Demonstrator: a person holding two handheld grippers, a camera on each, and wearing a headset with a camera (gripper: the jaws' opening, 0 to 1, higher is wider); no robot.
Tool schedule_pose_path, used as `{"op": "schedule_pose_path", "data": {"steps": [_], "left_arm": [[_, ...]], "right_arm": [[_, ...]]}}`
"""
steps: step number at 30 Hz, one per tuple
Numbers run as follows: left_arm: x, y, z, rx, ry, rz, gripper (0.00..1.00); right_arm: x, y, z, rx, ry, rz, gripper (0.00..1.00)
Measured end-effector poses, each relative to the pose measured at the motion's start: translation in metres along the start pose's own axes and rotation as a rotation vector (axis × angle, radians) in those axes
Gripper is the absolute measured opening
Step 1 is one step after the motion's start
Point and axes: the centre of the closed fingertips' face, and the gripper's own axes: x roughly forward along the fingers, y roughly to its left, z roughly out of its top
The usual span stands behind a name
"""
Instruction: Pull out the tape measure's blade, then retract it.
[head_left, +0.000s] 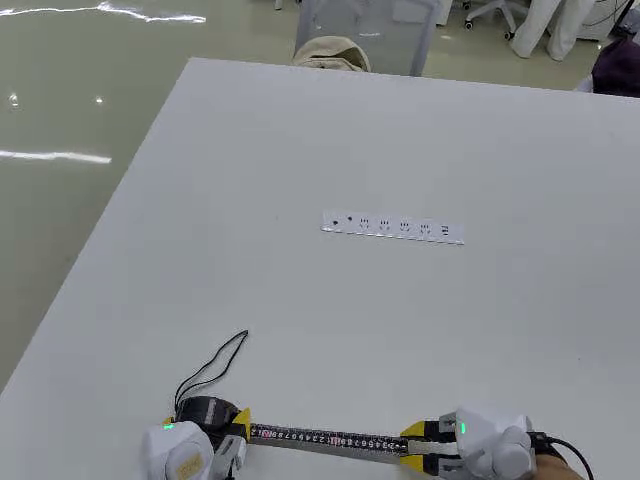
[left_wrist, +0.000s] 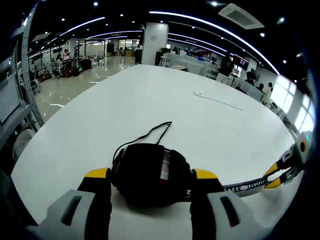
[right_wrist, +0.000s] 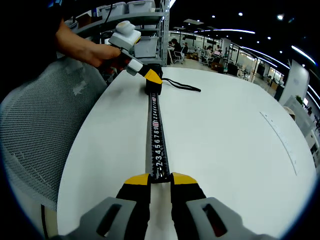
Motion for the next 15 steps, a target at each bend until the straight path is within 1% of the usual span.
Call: {"op": "schedule_pose_path", "data": {"steps": [3,6,9,15], "left_arm": [[0.0001,0.0000,-0.0009,0.006,0.002,0.003,0.60],[-0.0006,-0.0002,-0.0005,0.010,0.004,0.007,0.60],[0.0002,0.0002,-0.0012,0.016,-0.007,0.009,0.60],[0.0005,0.0008,-0.0013,0.015,0.001,0.007,0.59]], "right_arm": [[0.0004,-0.0003,-0.0008,-0.001,0.000,0.000,0.13],[0.0004,-0.0003,0.0022,0.001,-0.006,-0.001,0.13],[0.0025,-0.0006,0.0043,-0.003,-0.011,0.000,0.13],[0.0050,-0.0006,0.0080,-0.010,-0.016,0.003,0.13]]}}
